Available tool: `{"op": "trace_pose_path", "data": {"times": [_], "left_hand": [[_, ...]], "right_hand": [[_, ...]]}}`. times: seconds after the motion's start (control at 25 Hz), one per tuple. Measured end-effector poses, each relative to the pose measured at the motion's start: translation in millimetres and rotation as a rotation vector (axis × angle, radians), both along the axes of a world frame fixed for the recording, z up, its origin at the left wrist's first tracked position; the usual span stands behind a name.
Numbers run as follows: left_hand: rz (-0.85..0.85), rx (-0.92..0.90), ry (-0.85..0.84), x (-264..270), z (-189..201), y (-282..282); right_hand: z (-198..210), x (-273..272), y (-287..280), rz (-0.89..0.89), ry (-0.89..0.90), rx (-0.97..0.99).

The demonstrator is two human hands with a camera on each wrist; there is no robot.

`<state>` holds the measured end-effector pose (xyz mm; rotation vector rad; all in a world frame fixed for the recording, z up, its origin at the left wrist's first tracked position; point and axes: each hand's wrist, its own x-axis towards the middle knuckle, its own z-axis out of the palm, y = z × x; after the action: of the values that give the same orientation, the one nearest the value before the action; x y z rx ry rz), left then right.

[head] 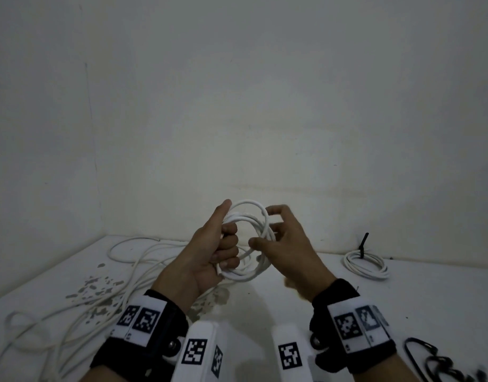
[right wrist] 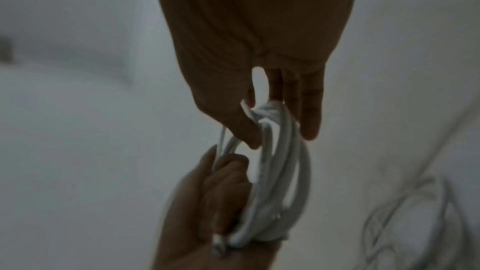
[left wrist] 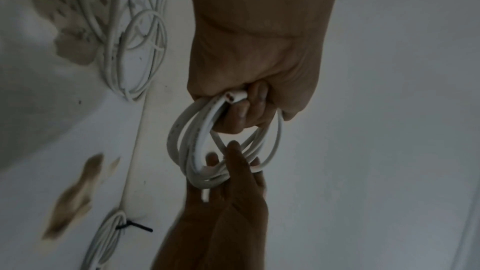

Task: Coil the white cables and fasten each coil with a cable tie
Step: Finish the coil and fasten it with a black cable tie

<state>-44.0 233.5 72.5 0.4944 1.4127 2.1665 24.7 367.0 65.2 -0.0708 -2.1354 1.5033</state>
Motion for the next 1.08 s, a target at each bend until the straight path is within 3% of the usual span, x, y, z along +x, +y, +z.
{"op": "trace_pose_path", "data": {"times": [0.08,0.2,0.36,0.44,0.68,1.08], "left_hand": [[-0.064,0.084,-0.045,0,2,0],[-0.129,0.187,-0.128,1,4,1],[-0.148,0.193,-0.152,1,2,3],[-0.148,0.18,-0.144,-1,2,1],[-0.125,0.151,-0.083,-11,8,-11],[0.071,0.005,-0.003,-21,2,-15]], "right_hand": [[-5,-5,2,0.303,-0.046,-0.345],[-7,-4,9,0.438,-0.072,-0.577],[-14,0,3,0.473,-0.1,-0.552],[-9,1,2,0.418,-0.111,-0.404],[6,12,13,0.01,-0.155,0.04],[3,4,33,-0.028,-0.158,-0.175]]}}
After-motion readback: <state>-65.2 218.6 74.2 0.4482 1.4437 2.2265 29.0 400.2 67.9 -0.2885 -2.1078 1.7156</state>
